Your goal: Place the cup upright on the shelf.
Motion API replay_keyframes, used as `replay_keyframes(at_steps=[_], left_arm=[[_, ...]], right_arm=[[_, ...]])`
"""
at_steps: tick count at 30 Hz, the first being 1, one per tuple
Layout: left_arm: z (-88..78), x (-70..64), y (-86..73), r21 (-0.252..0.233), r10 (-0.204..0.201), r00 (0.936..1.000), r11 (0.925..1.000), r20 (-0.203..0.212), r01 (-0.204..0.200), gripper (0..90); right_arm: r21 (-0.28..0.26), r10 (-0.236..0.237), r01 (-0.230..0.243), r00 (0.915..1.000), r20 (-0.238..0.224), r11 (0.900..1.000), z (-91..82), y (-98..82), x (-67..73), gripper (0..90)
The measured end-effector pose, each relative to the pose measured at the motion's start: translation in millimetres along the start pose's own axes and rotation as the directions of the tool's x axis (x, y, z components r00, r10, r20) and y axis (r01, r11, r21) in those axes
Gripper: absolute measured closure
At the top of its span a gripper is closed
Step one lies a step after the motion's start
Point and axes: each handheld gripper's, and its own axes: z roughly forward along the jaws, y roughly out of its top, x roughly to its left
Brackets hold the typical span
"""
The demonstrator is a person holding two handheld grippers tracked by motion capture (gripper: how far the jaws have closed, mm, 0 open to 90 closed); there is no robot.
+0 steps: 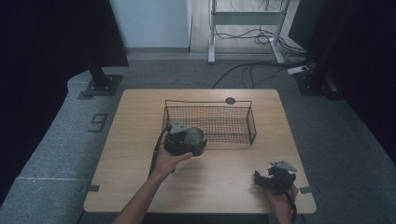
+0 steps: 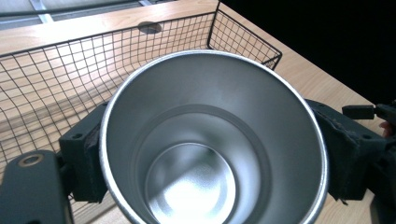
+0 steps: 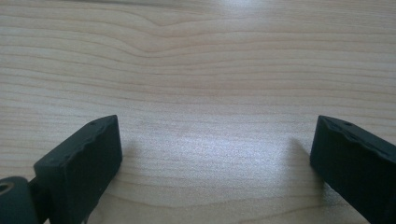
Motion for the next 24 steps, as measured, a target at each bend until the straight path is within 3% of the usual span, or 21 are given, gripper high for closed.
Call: replay_keyframes(at_steps=[24], left_arm=[[6.5,14.2,23.5,-0.009,-0.002,0.9999,1.0,-0.014,0.002,14.1]], right_arm=[[0.001,-0.001,0.001,1.0,0.0,1.0,0.0,0.0,-0.1,2.1]])
